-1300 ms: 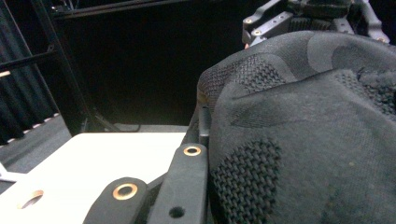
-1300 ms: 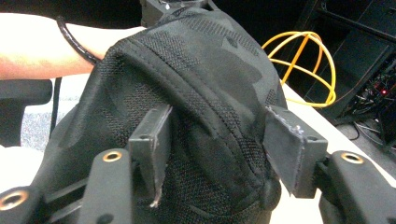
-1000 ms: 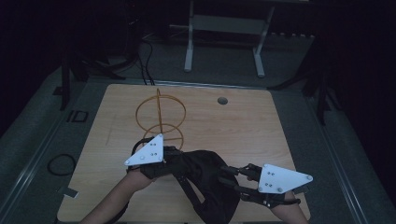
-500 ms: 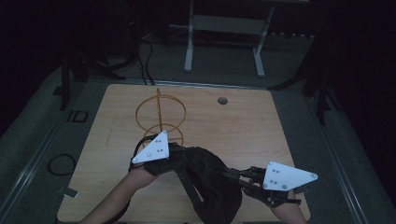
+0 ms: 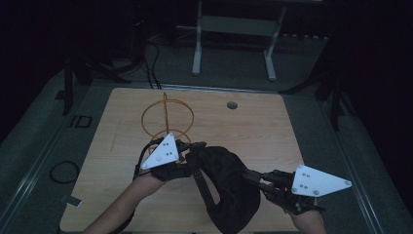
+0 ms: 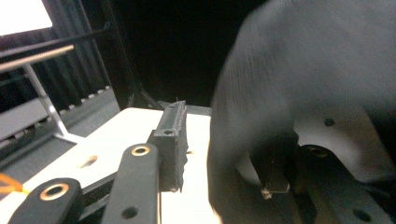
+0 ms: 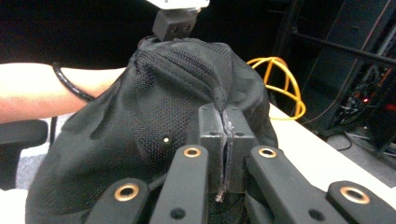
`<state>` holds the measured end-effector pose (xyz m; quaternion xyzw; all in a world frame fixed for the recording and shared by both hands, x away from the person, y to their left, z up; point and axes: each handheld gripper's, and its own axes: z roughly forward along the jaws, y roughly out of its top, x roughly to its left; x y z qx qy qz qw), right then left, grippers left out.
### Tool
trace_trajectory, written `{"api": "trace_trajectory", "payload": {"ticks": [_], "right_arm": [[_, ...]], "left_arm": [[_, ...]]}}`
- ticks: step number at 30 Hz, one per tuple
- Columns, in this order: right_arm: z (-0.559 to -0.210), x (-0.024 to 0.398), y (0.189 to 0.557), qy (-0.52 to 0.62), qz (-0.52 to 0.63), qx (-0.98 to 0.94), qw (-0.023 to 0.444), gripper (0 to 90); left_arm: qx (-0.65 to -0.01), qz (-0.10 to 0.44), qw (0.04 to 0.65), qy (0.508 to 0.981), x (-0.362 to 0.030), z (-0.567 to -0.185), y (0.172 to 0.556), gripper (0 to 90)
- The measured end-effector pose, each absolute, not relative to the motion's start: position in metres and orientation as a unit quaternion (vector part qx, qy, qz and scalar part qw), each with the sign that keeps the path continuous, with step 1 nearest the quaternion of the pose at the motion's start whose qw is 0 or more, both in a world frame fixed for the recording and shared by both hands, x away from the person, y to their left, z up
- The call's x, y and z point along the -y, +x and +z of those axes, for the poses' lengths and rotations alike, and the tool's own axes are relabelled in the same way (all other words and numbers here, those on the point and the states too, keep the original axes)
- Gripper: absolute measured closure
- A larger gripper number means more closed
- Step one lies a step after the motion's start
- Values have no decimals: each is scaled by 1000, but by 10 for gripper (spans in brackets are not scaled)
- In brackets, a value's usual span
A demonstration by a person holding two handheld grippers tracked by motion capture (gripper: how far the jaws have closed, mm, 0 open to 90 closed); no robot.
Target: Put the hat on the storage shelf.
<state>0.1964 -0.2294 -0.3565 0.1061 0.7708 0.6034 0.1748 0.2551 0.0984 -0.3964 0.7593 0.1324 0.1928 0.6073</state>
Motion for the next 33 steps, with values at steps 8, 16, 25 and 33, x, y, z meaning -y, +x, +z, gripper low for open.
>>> {"api": "trace_trajectory", "payload": {"ticks": [8,16,25,33], "right_arm": [[-351,247,206,158,609,-748,211,885],[-345,252,226,201,601,-731,255,885],[-335,247,244,213,607,-719,264,885],[-321,232,262,213,603,-717,279,884]], "left_arm": [[-175,212,581,766,-117,-401,242,513],[-219,227,554,771,-147,-419,231,513],[-268,237,547,757,-187,-441,223,510],[-322,254,529,743,-221,-470,212,424]]}}
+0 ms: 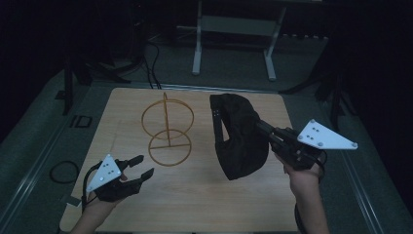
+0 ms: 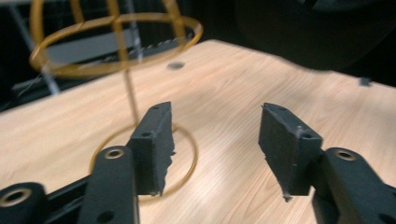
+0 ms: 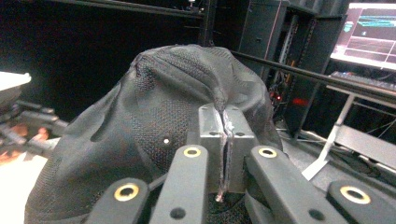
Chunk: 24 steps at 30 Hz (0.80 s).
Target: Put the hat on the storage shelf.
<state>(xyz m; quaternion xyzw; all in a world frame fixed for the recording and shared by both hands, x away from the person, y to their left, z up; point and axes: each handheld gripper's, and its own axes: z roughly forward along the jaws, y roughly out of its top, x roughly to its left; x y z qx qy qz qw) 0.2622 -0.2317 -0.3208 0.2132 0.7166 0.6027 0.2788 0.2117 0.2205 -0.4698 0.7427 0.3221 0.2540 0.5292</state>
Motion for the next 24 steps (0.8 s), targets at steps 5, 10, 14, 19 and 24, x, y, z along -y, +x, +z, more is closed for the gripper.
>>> {"api": "trace_trajectory", "payload": {"ticks": [5,10,14,19,24], "right_arm": [[-308,218,276,211,603,-716,281,884],[-295,201,288,206,603,-717,283,884],[-287,185,298,202,605,-718,279,884],[-280,162,311,198,603,-723,273,884],[-279,137,324,191,592,-736,267,884]], "left_arm": [[-356,250,523,733,-234,-495,206,259],[-397,252,506,724,-244,-518,203,62],[-420,272,494,711,-249,-533,197,19],[-430,290,473,712,-249,-544,193,15],[-438,288,482,703,-253,-548,193,16]]}}
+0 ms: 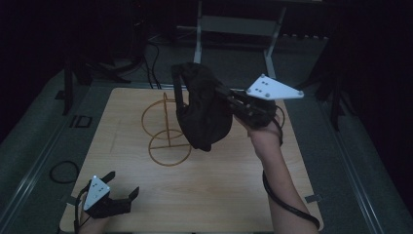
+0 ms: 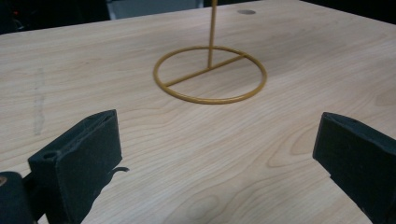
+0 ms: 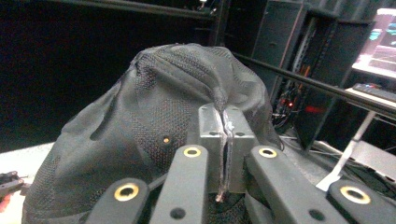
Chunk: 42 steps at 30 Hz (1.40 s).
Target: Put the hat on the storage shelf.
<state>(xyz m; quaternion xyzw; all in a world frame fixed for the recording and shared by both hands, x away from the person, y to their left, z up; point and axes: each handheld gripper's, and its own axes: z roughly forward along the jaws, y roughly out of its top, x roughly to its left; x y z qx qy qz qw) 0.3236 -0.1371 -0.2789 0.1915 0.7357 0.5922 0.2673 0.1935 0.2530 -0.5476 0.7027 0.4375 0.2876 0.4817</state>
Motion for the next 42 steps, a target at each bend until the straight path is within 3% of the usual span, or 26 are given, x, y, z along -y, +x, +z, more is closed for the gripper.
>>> {"api": "trace_trajectory", "payload": {"ticks": [25,42], "right_arm": [[-327,34,372,184,518,-810,204,882],[-344,17,386,203,523,-812,162,875]], "left_arm": [[-441,291,466,710,-259,-555,199,20],[-443,289,474,704,-263,-555,199,20]]}}
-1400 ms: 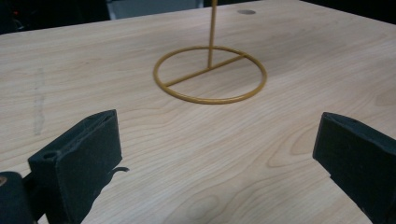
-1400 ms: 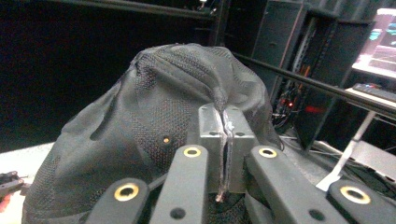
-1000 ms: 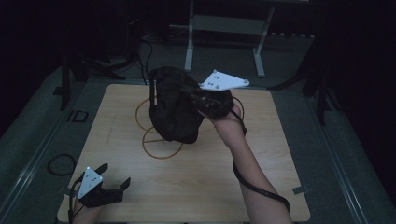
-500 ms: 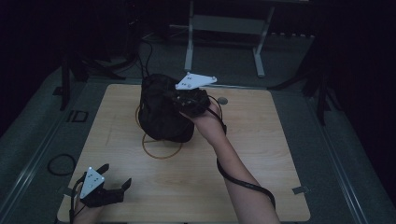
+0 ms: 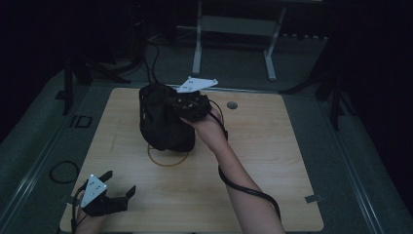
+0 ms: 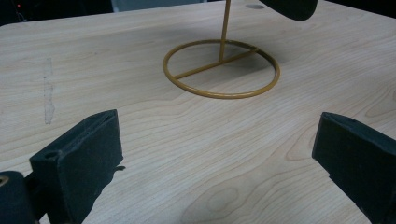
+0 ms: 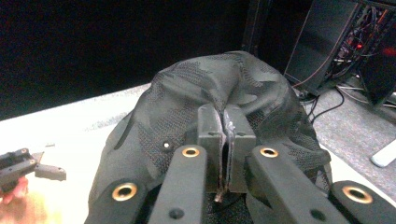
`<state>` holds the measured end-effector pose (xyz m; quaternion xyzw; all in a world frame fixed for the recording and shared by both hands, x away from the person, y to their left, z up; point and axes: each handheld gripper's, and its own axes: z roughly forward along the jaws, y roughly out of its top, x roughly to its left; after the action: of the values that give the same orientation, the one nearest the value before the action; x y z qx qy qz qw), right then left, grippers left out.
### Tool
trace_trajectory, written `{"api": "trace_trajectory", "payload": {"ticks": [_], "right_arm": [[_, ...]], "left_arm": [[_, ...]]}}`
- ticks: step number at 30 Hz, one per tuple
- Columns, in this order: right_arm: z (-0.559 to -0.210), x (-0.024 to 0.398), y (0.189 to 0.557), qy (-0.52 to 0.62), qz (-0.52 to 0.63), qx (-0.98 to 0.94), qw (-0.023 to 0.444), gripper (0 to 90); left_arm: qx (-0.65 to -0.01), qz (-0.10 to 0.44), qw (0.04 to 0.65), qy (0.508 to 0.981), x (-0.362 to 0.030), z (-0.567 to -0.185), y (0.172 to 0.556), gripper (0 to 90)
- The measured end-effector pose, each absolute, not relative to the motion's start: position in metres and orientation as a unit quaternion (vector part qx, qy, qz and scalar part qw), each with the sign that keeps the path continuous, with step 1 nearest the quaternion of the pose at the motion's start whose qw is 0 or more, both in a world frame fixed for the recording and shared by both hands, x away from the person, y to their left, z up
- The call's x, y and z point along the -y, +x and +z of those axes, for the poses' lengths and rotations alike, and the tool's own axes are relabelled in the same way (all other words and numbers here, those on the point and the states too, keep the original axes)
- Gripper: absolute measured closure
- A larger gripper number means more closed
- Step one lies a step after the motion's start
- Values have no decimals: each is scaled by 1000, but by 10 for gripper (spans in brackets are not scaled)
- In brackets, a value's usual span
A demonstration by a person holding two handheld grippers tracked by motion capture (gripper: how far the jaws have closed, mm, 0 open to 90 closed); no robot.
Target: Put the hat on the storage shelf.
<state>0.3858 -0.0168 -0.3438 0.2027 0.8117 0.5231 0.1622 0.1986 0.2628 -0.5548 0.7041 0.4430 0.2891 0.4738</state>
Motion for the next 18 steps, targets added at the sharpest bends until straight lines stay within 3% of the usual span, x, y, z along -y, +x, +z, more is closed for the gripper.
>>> {"api": "trace_trajectory", "payload": {"ticks": [3,6,9,18], "right_arm": [[-345,16,386,203,530,-809,154,849],[-344,15,385,187,558,-801,109,768],[-345,5,379,186,516,-821,157,752],[-348,4,381,188,524,-818,146,727]], "left_arm": [[-443,288,473,705,-263,-555,198,20],[-444,287,474,704,-262,-555,199,20],[-441,289,473,706,-261,-555,198,20],[-440,288,472,708,-261,-555,198,20]]}}
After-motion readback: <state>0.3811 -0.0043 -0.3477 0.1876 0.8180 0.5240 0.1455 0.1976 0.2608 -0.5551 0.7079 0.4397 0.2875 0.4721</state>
